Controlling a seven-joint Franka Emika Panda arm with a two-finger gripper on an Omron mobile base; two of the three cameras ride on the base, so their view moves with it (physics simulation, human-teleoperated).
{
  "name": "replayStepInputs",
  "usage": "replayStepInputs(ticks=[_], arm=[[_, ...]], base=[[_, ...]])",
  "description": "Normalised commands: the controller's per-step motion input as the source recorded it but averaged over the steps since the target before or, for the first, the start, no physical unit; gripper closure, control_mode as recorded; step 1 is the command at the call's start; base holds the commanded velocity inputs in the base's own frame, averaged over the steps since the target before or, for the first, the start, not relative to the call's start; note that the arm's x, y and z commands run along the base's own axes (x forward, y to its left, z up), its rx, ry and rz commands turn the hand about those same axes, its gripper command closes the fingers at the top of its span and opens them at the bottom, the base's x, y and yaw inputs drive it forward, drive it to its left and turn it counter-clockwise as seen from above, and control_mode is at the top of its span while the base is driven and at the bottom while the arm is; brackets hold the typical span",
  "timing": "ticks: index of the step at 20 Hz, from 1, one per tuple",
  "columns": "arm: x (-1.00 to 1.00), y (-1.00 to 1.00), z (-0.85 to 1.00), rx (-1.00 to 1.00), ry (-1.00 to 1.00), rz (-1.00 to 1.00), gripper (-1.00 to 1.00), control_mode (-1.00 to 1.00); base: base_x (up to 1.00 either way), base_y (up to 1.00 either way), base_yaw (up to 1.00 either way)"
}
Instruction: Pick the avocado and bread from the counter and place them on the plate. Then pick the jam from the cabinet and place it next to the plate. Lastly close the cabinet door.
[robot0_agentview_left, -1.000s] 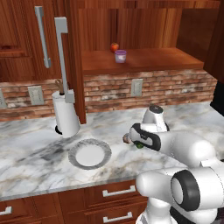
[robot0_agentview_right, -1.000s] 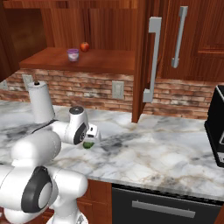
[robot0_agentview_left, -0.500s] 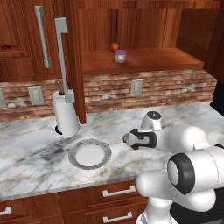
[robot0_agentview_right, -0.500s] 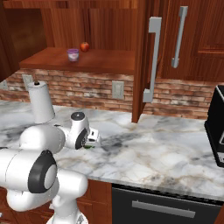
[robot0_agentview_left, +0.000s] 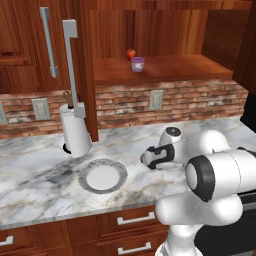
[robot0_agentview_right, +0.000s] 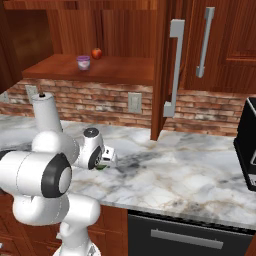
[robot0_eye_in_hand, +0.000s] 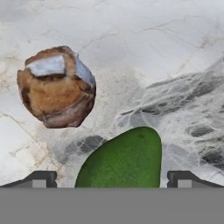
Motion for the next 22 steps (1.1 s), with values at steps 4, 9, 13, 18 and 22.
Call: replayStepInputs(ticks=[4, 9, 13, 18, 22], arm=[[0.03, 0.00, -0.01, 0.00, 0.00, -0.01, 1.00, -1.00], [-0.09, 0.00, -0.20, 0.00, 0.04, -0.04, 1.00, -1.00], [-0.12, 0.00, -0.31, 0.00, 0.09, -0.05, 1.00, -1.00], [-0.46, 0.00, 0.52, 0.06, -0.04, -0.06, 1.00, -1.00], [-0.58, 0.06, 1.00, 0.04, -0.05, 0.00, 1.00, -1.00]], base=[[0.00, 0.00, 0.00], [0.00, 0.00, 0.00], [0.00, 0.00, 0.00], [0.00, 0.00, 0.00], [0.00, 0.00, 0.00]])
